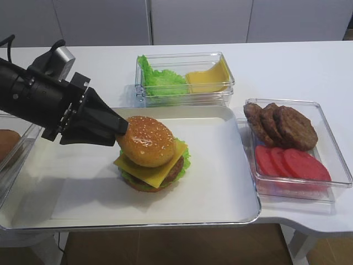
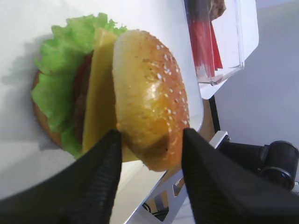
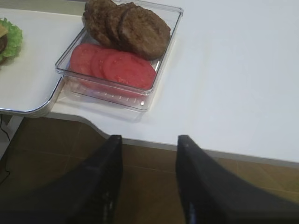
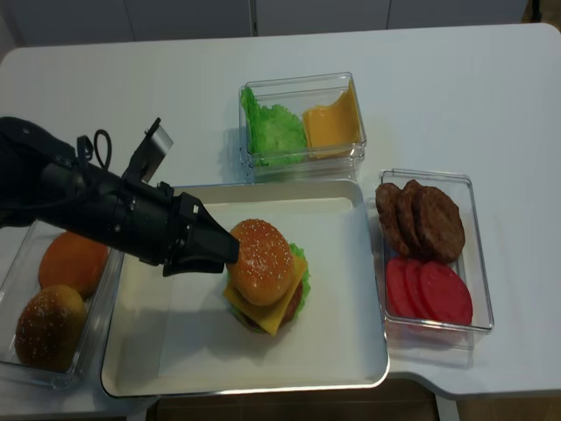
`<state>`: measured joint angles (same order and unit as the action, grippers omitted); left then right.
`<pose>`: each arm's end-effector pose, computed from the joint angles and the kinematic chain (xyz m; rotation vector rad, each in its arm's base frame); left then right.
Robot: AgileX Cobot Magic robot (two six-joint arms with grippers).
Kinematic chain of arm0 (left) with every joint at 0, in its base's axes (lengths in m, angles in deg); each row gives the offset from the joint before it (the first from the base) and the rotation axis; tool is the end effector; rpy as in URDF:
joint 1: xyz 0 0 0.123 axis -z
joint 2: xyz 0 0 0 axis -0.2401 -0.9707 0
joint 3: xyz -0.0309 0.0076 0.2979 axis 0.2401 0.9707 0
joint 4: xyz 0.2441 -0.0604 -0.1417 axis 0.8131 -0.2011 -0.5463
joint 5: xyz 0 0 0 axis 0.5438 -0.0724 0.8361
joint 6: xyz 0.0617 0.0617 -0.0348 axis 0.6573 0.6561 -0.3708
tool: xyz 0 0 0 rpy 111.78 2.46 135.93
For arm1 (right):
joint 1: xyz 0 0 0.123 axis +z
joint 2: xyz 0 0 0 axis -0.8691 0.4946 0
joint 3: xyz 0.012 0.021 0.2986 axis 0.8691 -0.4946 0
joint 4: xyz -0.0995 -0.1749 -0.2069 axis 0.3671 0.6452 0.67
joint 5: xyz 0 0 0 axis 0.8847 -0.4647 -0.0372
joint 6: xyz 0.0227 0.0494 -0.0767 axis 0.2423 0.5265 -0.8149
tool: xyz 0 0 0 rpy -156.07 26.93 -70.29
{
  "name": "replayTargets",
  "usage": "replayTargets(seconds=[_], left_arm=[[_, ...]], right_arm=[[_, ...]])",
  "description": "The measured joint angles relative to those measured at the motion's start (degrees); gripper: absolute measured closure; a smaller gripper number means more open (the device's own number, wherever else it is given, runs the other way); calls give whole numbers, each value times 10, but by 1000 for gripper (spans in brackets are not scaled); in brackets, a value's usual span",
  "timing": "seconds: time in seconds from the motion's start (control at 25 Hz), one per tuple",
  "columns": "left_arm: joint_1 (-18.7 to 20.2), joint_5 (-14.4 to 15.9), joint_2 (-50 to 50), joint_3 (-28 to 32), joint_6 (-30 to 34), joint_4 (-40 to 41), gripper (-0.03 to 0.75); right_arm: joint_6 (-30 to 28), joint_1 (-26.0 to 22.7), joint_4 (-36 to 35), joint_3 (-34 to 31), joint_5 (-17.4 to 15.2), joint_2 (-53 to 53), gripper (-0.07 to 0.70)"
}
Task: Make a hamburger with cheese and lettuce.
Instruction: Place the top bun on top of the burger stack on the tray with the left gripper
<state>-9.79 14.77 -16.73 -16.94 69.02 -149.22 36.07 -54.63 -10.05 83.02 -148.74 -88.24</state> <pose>0.3093 -0.0996 0.2238 0.2998 2.6431 -1.3890 0.0106 0.0118 0.2807 -0.2330 2.1156 0.1469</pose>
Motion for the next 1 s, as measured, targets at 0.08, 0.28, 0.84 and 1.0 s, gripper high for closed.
replayTargets(seconds=[0.08, 0.28, 0.84, 1.0], left_arm=[[0, 0, 0, 0, 0, 0, 395], [0, 0, 0, 0, -1, 0, 348], [21, 1, 0, 0, -2, 5, 330], [21, 1, 0, 0, -2, 5, 330]], right_arm=[[0, 0, 0, 0, 0, 0, 342], [0, 0, 0, 0, 0, 0, 342], [0, 0, 0, 0, 0, 0, 342], [0, 0, 0, 0, 0, 0, 342]])
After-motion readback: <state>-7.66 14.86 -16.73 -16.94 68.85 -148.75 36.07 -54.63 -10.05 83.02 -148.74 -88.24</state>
